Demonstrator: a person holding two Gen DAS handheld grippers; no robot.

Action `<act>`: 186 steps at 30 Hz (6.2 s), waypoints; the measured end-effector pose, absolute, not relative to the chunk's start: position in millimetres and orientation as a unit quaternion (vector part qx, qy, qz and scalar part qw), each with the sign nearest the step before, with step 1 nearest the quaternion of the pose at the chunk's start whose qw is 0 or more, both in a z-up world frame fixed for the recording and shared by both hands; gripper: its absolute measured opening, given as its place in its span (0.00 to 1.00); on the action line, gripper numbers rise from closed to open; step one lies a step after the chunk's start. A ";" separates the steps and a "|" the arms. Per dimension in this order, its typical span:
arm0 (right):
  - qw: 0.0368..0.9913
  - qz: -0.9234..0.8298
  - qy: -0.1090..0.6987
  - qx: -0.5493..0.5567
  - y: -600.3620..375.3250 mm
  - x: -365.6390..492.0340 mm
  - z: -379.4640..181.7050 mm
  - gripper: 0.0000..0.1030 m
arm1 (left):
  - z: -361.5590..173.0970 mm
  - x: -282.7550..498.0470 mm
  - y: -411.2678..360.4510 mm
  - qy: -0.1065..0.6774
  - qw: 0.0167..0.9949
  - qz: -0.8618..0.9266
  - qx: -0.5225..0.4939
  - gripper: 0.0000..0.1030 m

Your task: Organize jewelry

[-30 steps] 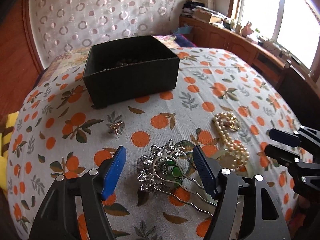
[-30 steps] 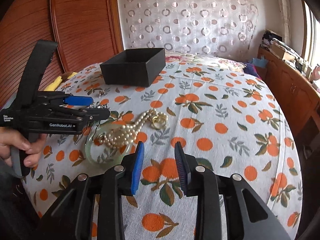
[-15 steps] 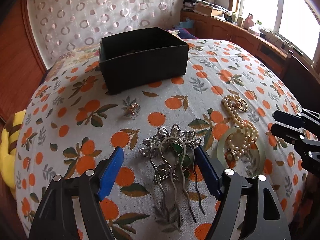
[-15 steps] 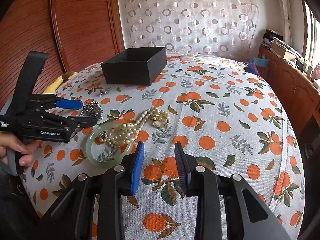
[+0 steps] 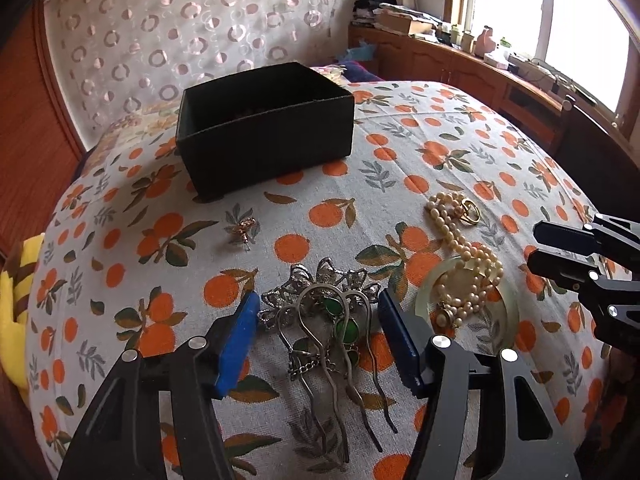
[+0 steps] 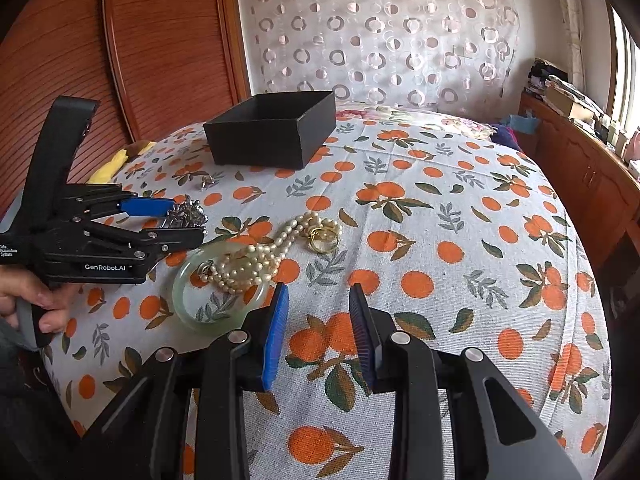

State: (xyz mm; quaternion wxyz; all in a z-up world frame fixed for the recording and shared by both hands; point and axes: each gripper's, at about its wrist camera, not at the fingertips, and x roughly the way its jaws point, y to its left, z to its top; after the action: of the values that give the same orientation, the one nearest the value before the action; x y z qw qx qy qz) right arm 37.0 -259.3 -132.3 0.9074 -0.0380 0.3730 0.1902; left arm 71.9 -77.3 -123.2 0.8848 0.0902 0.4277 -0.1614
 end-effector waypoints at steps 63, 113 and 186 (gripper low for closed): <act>0.908 0.262 0.320 -0.062 -218.3 83.4 -52.3 0.05 | -44.7 57.4 -38.6 0.311 0.934 -0.175 0.017 0.51; 0.938 0.279 0.186 -0.092 -183.5 197.8 108.6 0.05 | -0.5 137.2 -13.1 0.276 0.948 -0.156 0.005 0.51; 0.896 0.265 0.351 -0.059 -212.1 129.0 -80.9 0.07 | -63.2 108.7 -17.2 0.346 0.923 -0.166 0.025 0.61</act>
State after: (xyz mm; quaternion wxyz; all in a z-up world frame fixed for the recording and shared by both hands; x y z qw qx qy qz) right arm 129.0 -212.1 -80.9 0.8959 -0.0586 0.3513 0.2655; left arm 108.7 -17.2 -63.2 0.9230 0.0253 0.3462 -0.1662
